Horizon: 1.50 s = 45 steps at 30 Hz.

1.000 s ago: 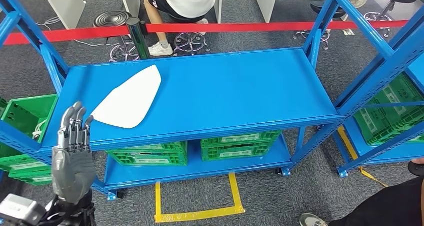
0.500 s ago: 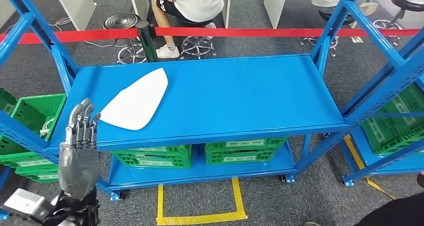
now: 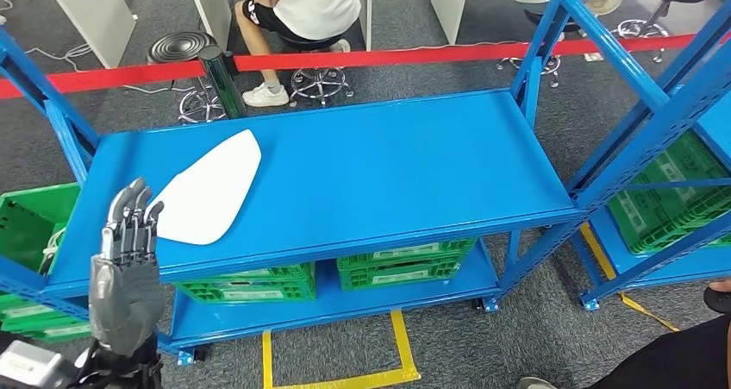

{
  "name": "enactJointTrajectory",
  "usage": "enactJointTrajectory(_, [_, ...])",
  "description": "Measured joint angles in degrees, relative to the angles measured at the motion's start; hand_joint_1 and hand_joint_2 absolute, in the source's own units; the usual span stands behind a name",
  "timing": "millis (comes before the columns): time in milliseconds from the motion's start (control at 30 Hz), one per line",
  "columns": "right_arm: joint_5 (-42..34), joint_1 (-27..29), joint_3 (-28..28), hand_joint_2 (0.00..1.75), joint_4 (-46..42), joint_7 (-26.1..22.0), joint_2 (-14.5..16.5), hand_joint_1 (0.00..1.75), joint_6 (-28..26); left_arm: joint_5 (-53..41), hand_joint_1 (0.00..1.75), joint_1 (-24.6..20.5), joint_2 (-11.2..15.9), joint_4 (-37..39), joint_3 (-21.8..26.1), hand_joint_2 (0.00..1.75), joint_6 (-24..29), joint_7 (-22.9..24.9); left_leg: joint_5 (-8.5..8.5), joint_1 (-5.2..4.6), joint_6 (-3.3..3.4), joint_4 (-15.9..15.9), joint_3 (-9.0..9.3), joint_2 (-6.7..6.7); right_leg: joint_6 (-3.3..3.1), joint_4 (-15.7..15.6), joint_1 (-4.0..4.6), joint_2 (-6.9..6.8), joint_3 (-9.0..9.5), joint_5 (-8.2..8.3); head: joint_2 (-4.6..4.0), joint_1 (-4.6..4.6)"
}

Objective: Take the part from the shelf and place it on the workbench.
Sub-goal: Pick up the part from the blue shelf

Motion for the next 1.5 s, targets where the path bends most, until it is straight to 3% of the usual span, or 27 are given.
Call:
enactJointTrajectory(67, [0.0, -0.1, 0.0, 0.0, 0.0, 0.0, 0.0, 0.0, 0.0, 0.0, 0.0, 0.0, 0.0, 0.0, 0.0, 0.0, 0.0, 0.0, 0.74, -0.16, 0.56, -3.0, 1.34, 0.0, 0.74, 0.0, 0.07, 0.23, 0.26, -0.25, 0.01, -0.17])
enactJointTrajectory(133, [0.0, -0.2, 0.0, 0.0, 0.0, 0.0, 0.0, 0.0, 0.0, 0.0, 0.0, 0.0, 0.0, 0.0, 0.0, 0.0, 0.0, -0.1, 0.7, -0.35, 1.49, -3.4, 1.56, -0.07, 1.45, -0.3, -0.07, 0.26, 0.47, -0.29, 0.01, -0.06])
enactJointTrajectory(200, [0.0, -0.2, 0.0, 0.0, 0.0, 0.0, -0.1, 0.0, 0.0, 0.0, 0.0, 0.0, 0.0, 0.0, 0.0, 0.0, 0.0, -0.2, 0.84, -0.3, 2.24, -3.8, 1.92, -0.07, 1.99, 1.3, -0.15, -0.01, -0.1, -1.56, 0.0, 0.18])
enactJointTrajectory(300, [0.0, -0.1, 0.0, 0.0, 0.0, 0.0, 0.0, 0.0, 0.0, 0.0, 0.0, 0.0, 0.0, 0.0, 0.0, 0.0, 0.0, -0.2, 0.82, -0.4, 2.9, -4.0, 2.22, 0.05, 2.26, 12.1, -0.09, -0.32, -5.16, -6.78, 0.0, 1.21])
enactJointTrajectory(333, [0.0, -0.1, 0.0, 0.0, 0.0, 0.0, 0.0, 0.0, 0.0, 0.0, 0.0, 0.0, 0.0, 0.0, 0.0, 0.0, 0.0, -0.2, 0.77, -0.53, 3.01, -4.0, 2.26, 0.04, 2.21, 15.5, -0.08, -0.33, -6.88, -7.86, 0.0, 1.56])
enactJointTrajectory(367, [0.0, 0.0, 0.0, 0.0, 0.0, 0.0, 0.0, 0.0, 0.1, 0.0, 0.0, 0.0, 0.0, 0.0, 0.0, 0.0, 0.0, -0.2, 0.73, -0.65, 3.08, -4.0, 2.33, -0.02, 2.06, 16.9, -0.04, -0.34, -7.73, -7.84, 0.0, 1.87])
enactJointTrajectory(400, [0.0, 0.1, 0.0, 0.0, 0.0, 0.0, 0.0, 0.0, 0.1, 0.0, 0.0, 0.0, 0.0, 0.0, 0.0, 0.0, 0.0, -0.2, 0.69, -0.78, 3.13, -4.0, 2.43, -0.11, 1.78, 16.1, 0.06, -0.34, -7.47, -6.67, 0.0, 2.15])
enactJointTrajectory(500, [0.0, 0.0, 0.0, 0.0, 0.0, 0.0, -0.2, 0.0, 0.0, 0.0, 0.0, 0.0, 0.0, 0.0, 0.0, 0.0, 0.0, -0.2, 0.53, -1.13, 3.01, -4.0, 2.75, -0.47, 0.32, 4.6, 0.75, -0.43, -2.36, -0.92, 0.0, 2.87])
enactJointTrajectory(567, [0.0, -0.1, 0.0, 0.0, 0.0, 0.0, -0.3, 0.0, 0.0, 0.0, 0.0, 0.0, 0.0, 0.0, 0.0, 0.0, 0.0, -0.2, 0.39, -1.25, 2.62, -4.0, 2.73, -0.67, -0.23, 0.2, 1.14, -0.65, -0.42, 0.26, 0.01, 2.94])
enactJointTrajectory(667, [0.0, -0.2, 0.0, 0.0, 0.0, 0.0, -0.3, 0.0, 0.1, 0.0, 0.0, 0.0, 0.0, 0.0, 0.0, 0.0, 0.0, -0.2, 0.37, -1.13, 2.05, -4.1, 2.74, -0.72, -0.34, -0.1, 1.35, -0.75, -0.42, 0.14, 0.0, 2.73])
enactJointTrajectory(1000, [0.0, -0.1, 0.0, 0.0, 0.0, 0.0, -0.3, 0.0, 0.1, 0.0, 0.0, 0.0, 0.0, 0.0, 0.0, 0.0, 0.0, -0.2, 0.17, -1.14, 1.66, -4.0, 2.74, -0.66, -0.65, -0.6, 1.18, -0.8, -0.1, 0.47, 0.01, 2.85])
enactJointTrajectory(1067, [0.0, -0.2, 0.1, 0.0, 0.0, 0.0, -0.3, 0.0, 0.0, 0.0, 0.0, 0.0, 0.0, 0.0, 0.0, 0.0, 0.0, -0.2, -2.0, -1.01, 1.03, -0.8, 1.24, -0.48, -1.04, -1.1, 0.89, -0.89, 0.21, 0.82, -0.01, 2.48])
enactJointTrajectory(1100, [0.0, -0.2, 0.1, 0.0, 0.1, 0.0, -0.3, 0.0, 0.0, 0.0, 0.0, 0.1, 0.0, 0.0, 0.0, 0.0, 0.0, -0.2, -3.85, -0.83, 0.67, 2.6, -0.45, -0.39, -1.19, -1.2, 0.81, -0.92, 0.28, 0.9, -0.01, 2.11])
enactJointTrajectory(1133, [0.0, -0.2, 0.1, 0.0, 0.1, 0.0, -0.3, 0.0, 0.0, 0.1, 0.0, 0.1, 0.0, 0.0, 0.0, 0.0, 0.0, -0.2, -4.06, -0.58, 0.25, 4.9, -1.92, -0.28, -1.19, -1.1, 0.74, -0.84, 0.42, 0.7, -0.01, 1.5])
enactJointTrajectory(1200, [-0.1, -0.1, 0.3, 0.0, 0.1, 0.0, -0.2, 0.0, 0.2, 0.1, 0.0, 0.2, 0.0, 0.0, 0.0, 0.0, 0.0, -0.2, -1.49, -0.42, 0.61, 2.2, -1.44, -0.07, -0.15, -0.8, 0.65, -0.46, 0.86, -0.09, 0.0, 0.59])
enactJointTrajectory(1233, [-0.1, 0.0, 0.4, 0.0, 0.2, 0.0, -0.2, 0.0, 0.2, 0.1, 0.0, 0.2, 0.0, 0.0, 0.0, 0.0, -0.1, -0.2, 0.64, -0.41, 1.08, -1.1, -0.18, 0.01, 0.52, -0.8, 0.57, -0.28, 1.15, -0.5, 0.0, 0.27])
enactJointTrajectory(1267, [-0.1, -0.1, 0.5, 0.0, 0.2, 0.0, -0.2, 0.0, 0.3, 0.1, 0.0, 0.2, 0.0, 0.0, 0.0, 0.0, -0.1, -0.2, 1.31, -0.45, 1.77, -3.5, 1.04, 0.03, 1.12, -0.6, 0.52, -0.21, 1.28, -0.9, 0.0, 0.19])
enactJointTrajectory(1333, [-0.1, -0.1, 0.6, 0.0, 0.2, 0.0, -0.2, 0.0, 0.3, 0.1, 0.0, 0.1, 0.0, 0.0, 0.0, 0.0, -0.1, -0.2, 1.38, -0.34, 2.47, -4.0, 1.57, 0.05, 1.67, 2.1, 0.42, -0.31, 0.22, -2.74, 0.0, 0.45])
enactJointTrajectory(1433, [-0.1, 0.0, 0.6, 0.0, 0.2, 0.1, -0.2, 0.0, 0.3, 0.0, 0.0, 0.1, 0.0, 0.0, 0.0, 0.0, -0.2, -0.2, 1.17, -0.32, 2.99, -4.2, 1.97, 0.11, 2.11, 13.4, 0.41, -0.39, -5.37, -7.64, 0.02, 1.34])
enactJointTrajectory(1467, [-0.1, 0.0, 0.6, 0.0, 0.2, 0.1, -0.1, 0.0, 0.3, -0.1, 0.0, 0.1, 0.0, 0.1, 0.0, 0.0, -0.2, -0.1, 1.07, -0.35, 3.07, -4.2, 2.09, 0.05, 2.11, 15.9, 0.41, -0.4, -6.84, -8.12, 0.01, 1.62])
enactJointTrajectory(1500, [-0.2, 0.1, 0.6, 0.0, 0.2, 0.1, -0.1, 0.0, 0.3, -0.3, 0.0, 0.1, 0.0, 0.1, 0.0, 0.0, -0.2, 0.0, 0.96, -0.38, 3.09, -4.2, 2.25, -0.06, 2.03, 16.5, 0.42, -0.4, -7.39, -7.48, 0.01, 1.91])
